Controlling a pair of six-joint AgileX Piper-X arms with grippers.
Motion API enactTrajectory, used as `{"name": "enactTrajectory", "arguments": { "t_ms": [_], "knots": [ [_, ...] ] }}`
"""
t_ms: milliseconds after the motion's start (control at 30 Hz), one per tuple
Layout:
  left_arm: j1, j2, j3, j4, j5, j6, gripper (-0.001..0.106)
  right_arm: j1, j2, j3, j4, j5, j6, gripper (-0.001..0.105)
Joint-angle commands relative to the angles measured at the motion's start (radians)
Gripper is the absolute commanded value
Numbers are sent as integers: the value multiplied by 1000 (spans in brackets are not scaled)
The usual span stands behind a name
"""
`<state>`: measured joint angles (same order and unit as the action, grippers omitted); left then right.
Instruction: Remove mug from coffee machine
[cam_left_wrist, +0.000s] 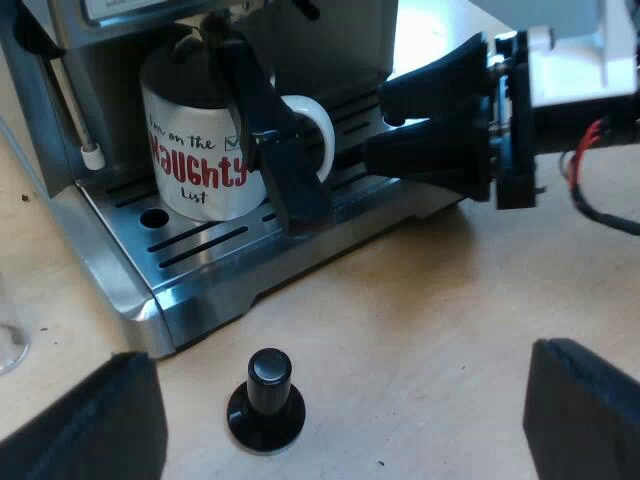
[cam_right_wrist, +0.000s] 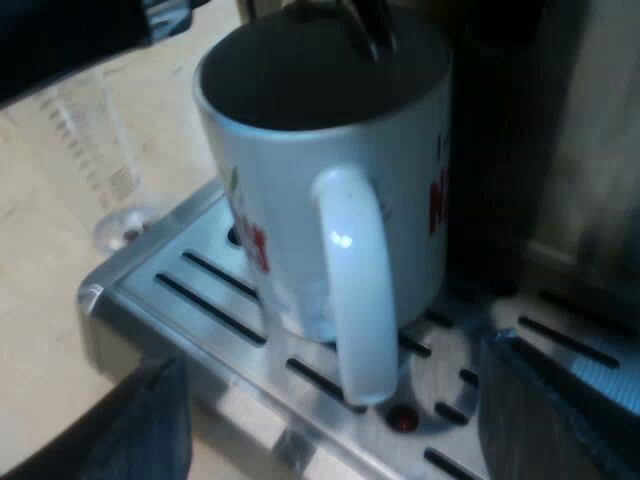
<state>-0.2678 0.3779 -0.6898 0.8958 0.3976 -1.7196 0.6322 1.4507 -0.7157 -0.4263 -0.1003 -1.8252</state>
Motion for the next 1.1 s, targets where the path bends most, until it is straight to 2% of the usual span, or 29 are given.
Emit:
{"name": "enactTrajectory", "arguments": {
  "t_ms": [33, 500, 600, 933, 1100],
  "knots": [
    [-5, -1, -7, -11, 3, -3, 87, 3, 51, -9, -100, -7, -9, 62],
    [-5, -1, -7, -11, 3, -3, 87, 3, 230, -9, -377, -7, -9, 62],
    [-5, -1, -7, -8, 21, -3, 87, 3, 260, -13, -428, -7, -9, 62],
    [-5, -1, -7, 16, 36, -3, 87, 3, 345, -126, -425, 14, -9, 62],
    [-5, -1, -7, 20, 41, -3, 87, 3, 356, -127, -397, 14, -9, 62]
  ]
}}
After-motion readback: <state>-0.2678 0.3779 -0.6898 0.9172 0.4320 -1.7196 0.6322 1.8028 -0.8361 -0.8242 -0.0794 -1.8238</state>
